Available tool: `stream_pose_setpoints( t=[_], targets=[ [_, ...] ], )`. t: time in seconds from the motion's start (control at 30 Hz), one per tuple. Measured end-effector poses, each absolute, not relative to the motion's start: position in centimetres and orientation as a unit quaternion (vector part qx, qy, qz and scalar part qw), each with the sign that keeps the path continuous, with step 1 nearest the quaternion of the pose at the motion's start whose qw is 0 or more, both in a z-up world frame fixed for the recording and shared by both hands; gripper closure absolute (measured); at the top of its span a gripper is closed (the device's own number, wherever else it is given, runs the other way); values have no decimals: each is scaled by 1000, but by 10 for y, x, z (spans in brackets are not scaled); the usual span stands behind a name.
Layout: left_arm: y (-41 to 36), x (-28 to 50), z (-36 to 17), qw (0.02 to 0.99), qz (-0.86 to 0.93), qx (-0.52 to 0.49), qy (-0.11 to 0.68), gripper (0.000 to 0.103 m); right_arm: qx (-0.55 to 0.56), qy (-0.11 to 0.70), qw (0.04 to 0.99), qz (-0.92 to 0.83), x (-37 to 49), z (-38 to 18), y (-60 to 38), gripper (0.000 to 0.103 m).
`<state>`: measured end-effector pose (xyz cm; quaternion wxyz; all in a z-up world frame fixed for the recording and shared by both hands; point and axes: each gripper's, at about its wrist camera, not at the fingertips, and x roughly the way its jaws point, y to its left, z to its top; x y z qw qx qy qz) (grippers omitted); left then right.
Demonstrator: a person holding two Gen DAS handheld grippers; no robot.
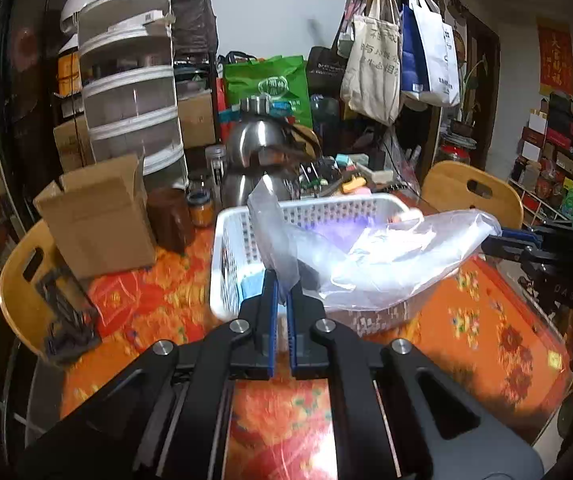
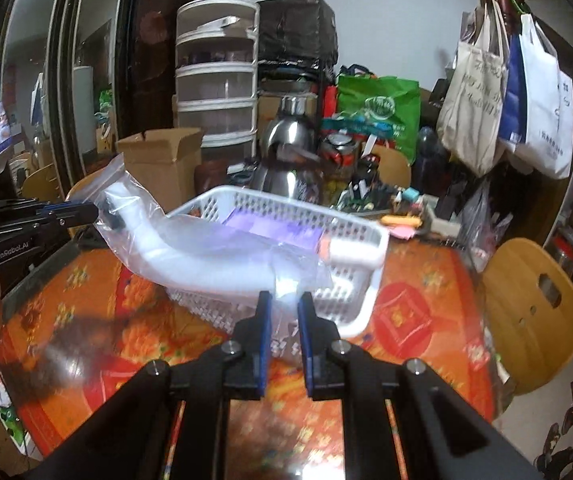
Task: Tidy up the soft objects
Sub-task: 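Carry the clear bag over the basket, lower it in and open both tools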
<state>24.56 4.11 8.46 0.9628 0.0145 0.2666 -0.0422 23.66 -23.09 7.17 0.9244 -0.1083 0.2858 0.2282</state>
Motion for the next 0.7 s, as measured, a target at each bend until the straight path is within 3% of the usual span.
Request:
stream_pose_setpoints(
  t=[0.3, 0.7],
  targets=[
    [46, 328, 108, 959, -36, 10, 280, 99, -103, 293, 927, 211, 297, 94, -232, 92],
    [47, 437, 76, 943, 3, 8, 333, 99, -111, 326, 922, 177, 387, 78, -213, 92]
  ],
)
